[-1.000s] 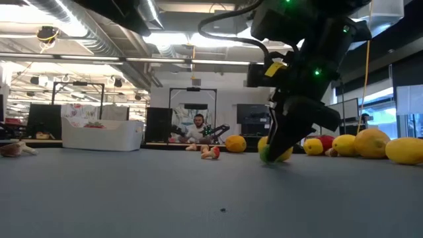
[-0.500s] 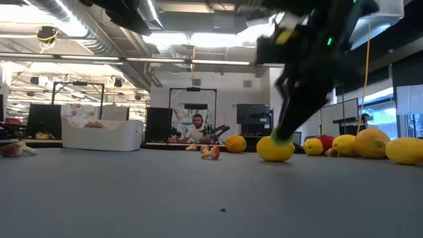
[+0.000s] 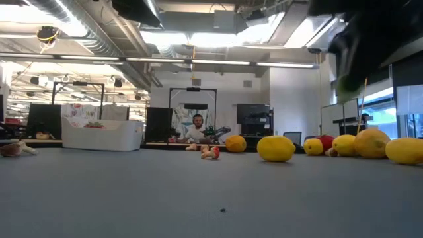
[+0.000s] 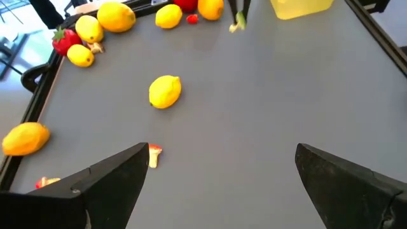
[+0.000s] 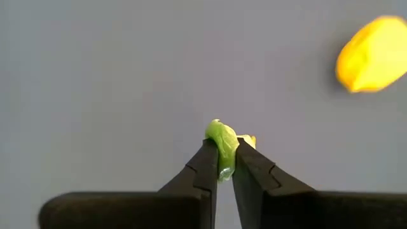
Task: Sort produce into baskets
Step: Put the green mushroom into the yellow bin, then put the red mushroom into the yellow bin
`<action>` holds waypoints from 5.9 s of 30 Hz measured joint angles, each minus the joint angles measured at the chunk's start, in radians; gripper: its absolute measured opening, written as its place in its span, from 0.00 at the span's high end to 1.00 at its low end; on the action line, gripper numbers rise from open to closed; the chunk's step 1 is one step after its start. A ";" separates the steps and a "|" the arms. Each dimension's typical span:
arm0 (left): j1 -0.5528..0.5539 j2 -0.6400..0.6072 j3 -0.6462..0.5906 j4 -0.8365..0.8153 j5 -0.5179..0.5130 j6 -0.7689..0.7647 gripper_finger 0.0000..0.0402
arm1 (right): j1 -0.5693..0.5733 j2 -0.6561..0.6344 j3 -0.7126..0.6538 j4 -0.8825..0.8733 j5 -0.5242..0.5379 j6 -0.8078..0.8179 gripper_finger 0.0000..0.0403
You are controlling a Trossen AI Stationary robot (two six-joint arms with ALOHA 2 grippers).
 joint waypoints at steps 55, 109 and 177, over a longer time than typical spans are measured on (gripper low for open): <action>0.077 0.000 0.000 0.013 0.000 0.068 0.02 | 0.577 0.054 0.000 -0.203 -0.157 1.511 0.85; 0.077 0.005 0.000 -0.014 -0.012 -0.097 0.02 | -0.176 0.025 0.071 -0.004 0.385 0.018 0.43; 0.084 0.005 0.000 -0.016 -0.012 -0.090 0.02 | -0.597 0.439 0.071 0.620 -0.010 -0.425 0.95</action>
